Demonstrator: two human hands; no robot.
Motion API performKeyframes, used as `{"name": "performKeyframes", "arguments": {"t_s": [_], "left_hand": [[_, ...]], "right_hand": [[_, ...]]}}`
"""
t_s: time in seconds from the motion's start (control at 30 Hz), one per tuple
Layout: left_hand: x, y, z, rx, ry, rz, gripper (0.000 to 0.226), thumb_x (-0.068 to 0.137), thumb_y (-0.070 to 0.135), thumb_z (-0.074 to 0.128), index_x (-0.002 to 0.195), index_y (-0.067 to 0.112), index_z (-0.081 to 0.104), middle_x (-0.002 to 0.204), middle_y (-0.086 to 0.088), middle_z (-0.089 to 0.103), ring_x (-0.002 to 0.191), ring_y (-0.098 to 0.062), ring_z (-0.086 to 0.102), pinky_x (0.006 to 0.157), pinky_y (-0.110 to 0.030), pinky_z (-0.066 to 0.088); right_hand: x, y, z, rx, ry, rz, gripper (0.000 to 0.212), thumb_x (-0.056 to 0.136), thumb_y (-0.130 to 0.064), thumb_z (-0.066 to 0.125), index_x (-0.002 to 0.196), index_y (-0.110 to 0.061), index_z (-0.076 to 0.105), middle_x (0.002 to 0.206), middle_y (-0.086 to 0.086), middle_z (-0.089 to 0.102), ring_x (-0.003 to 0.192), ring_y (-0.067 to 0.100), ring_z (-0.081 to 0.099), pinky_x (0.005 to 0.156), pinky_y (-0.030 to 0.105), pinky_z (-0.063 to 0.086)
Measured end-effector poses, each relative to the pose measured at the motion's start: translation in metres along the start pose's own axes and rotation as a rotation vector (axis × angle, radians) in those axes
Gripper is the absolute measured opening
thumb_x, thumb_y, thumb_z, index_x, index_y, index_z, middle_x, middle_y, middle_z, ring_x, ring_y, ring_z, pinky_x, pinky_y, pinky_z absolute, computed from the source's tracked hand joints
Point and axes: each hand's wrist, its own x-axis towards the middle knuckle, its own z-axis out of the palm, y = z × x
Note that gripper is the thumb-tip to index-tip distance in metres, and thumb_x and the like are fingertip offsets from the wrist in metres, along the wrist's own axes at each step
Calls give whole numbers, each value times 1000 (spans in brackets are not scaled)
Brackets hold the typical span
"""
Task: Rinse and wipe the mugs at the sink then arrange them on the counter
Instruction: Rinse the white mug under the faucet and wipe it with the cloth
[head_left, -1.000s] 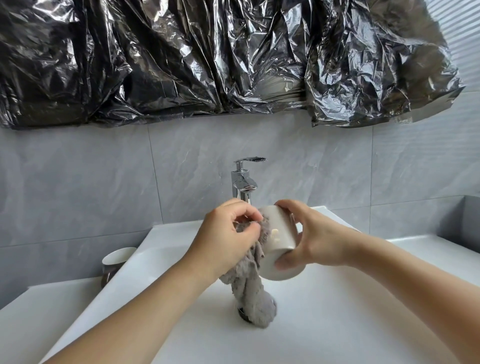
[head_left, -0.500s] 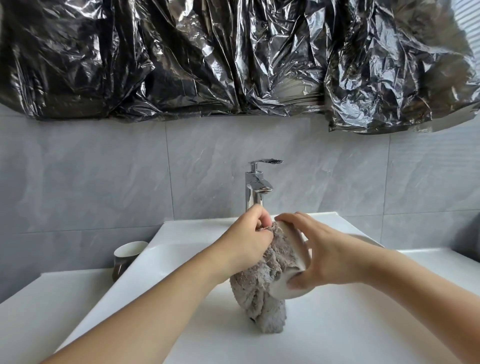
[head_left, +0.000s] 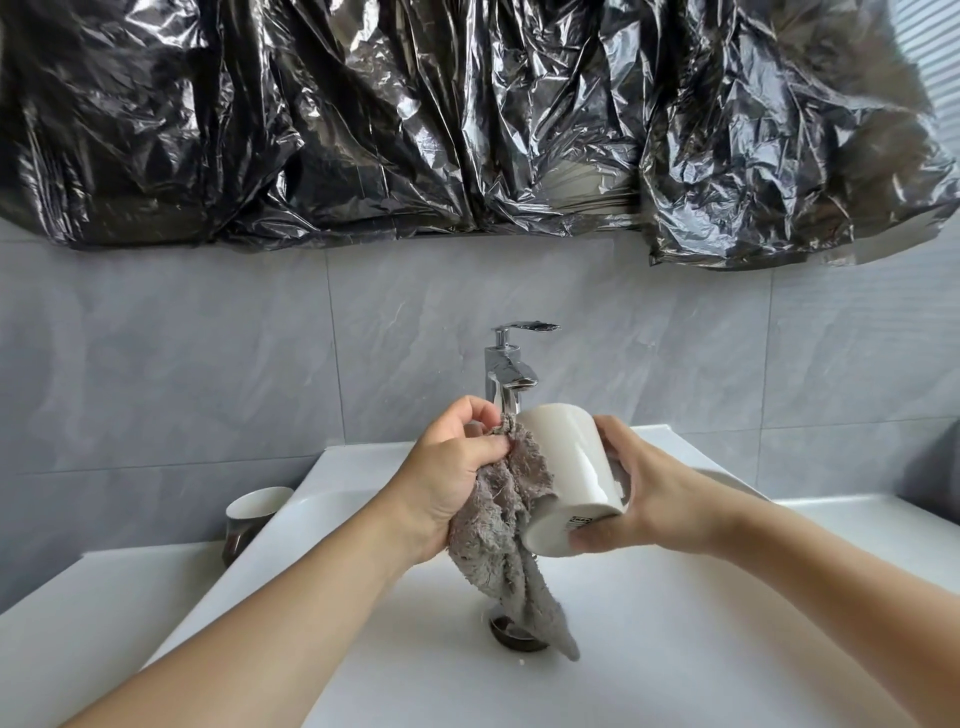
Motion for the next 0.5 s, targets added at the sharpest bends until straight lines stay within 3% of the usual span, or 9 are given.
{"name": "performKeyframes", "arguments": {"t_s": [0.17,0.3,0.37,0.5], "left_hand": [[4,0,2,185,150,179,15,78,13,72,78,26,65,87,-3,61,81,-20,59,81,-37,49],[6,1,4,356,263,328,16,88,5,68,83,20,66,78,4,65,73,-12,59,75,-28,49],[6,1,2,440,272,407,16,88,6,69,83,22,69,80,3,68,73,-10,62,74,-24,49],[1,2,2,603,160,605,19,84,2,71,81,20,74,87,9,67,82,-10,66,77,-21,50]], "right_hand": [[0,-6,-6,-63,93,-46,102,47,-41,92,135,-29,42,122,-14,62,103,-3,64,79,14,50],[1,-8,-6,-78,105,-51,96,56,-28,98,135,-27,43,124,-14,62,105,-3,64,83,14,52],[1,-9,-6,-90,108,-57,95,56,-27,99,134,-26,44,123,-13,63,105,-2,65,82,13,51],[1,-8,-7,-46,133,-16,104,39,-45,92,131,-27,45,122,-12,63,106,0,65,90,22,54]]}}
